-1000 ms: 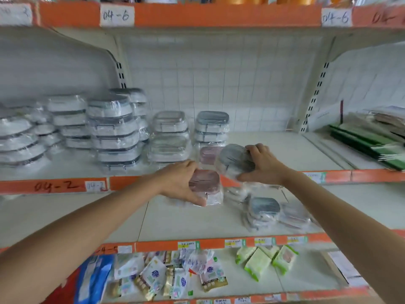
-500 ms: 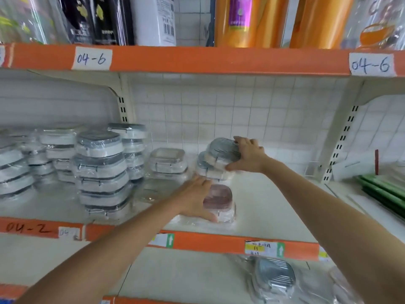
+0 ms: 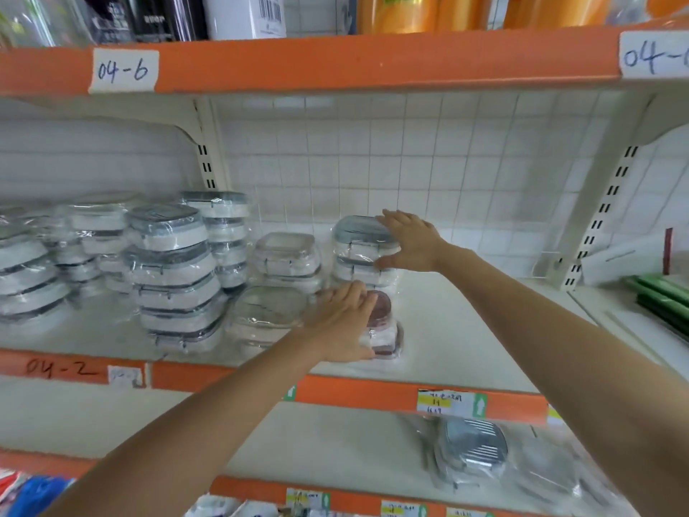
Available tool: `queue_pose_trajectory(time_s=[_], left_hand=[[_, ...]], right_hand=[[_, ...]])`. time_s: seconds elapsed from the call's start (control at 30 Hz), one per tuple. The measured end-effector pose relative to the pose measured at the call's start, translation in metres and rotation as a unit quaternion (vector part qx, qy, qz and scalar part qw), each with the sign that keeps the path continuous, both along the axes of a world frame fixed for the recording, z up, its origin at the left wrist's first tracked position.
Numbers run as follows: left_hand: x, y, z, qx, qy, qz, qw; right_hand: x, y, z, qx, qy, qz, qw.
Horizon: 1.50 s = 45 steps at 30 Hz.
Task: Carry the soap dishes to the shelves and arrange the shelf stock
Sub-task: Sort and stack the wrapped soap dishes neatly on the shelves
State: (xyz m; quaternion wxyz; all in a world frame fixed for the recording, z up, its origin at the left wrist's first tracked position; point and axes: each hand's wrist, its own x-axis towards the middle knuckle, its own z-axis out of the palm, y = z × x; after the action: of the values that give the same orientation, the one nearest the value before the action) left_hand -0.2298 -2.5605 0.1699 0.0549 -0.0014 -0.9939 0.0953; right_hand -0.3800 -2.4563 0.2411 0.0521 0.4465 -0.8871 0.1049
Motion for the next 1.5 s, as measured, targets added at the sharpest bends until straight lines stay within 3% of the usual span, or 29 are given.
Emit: queue_pose_trajectory(time_s=[0.1,0.2,0.4,0.6,0.8,1.0,1.13,1.37,1.5], left_hand=[[0.014,0.021,-0.002,-0.03,0.06,-0.03,0.997],[0.033,0.042,-0.007,0.022,0.062,-0.066,0.996],[0.069,0.089,-0.026,0.048,-0.01,-0.114,0.992],[0.082,0.113,-0.095,0.062,-0.108,-0.126,0.984],[0.046,0.109,-0.195,0.108,-0.174,-0.065,0.977],[-0.012,0.099,-0.279,0.148,-0.115,-0.02,0.982],[-0.043,0.102,-0.312,0.167,-0.066,-0.037,0.983],[-0.064,0.123,-0.353,0.186,-0.05,-0.054,0.98],[-0.07,0.135,-0.352,0.178,-0.044,-0.053,0.982]], right_hand=[[0.029,0.036,-0.008,0.005,0.039,0.003,0.999],[0.062,0.074,-0.024,0.042,0.053,-0.003,0.998],[0.119,0.144,-0.066,0.074,-0.026,-0.035,0.996],[0.143,0.212,-0.139,0.119,-0.075,-0.073,0.987],[0.122,0.238,-0.247,0.174,-0.1,-0.115,0.973],[0.066,0.232,-0.339,0.126,-0.095,-0.138,0.978],[0.031,0.222,-0.37,0.078,-0.088,-0.141,0.983],[-0.003,0.206,-0.394,0.089,-0.1,-0.135,0.982],[-0.006,0.22,-0.382,0.026,-0.032,-0.17,0.985]])
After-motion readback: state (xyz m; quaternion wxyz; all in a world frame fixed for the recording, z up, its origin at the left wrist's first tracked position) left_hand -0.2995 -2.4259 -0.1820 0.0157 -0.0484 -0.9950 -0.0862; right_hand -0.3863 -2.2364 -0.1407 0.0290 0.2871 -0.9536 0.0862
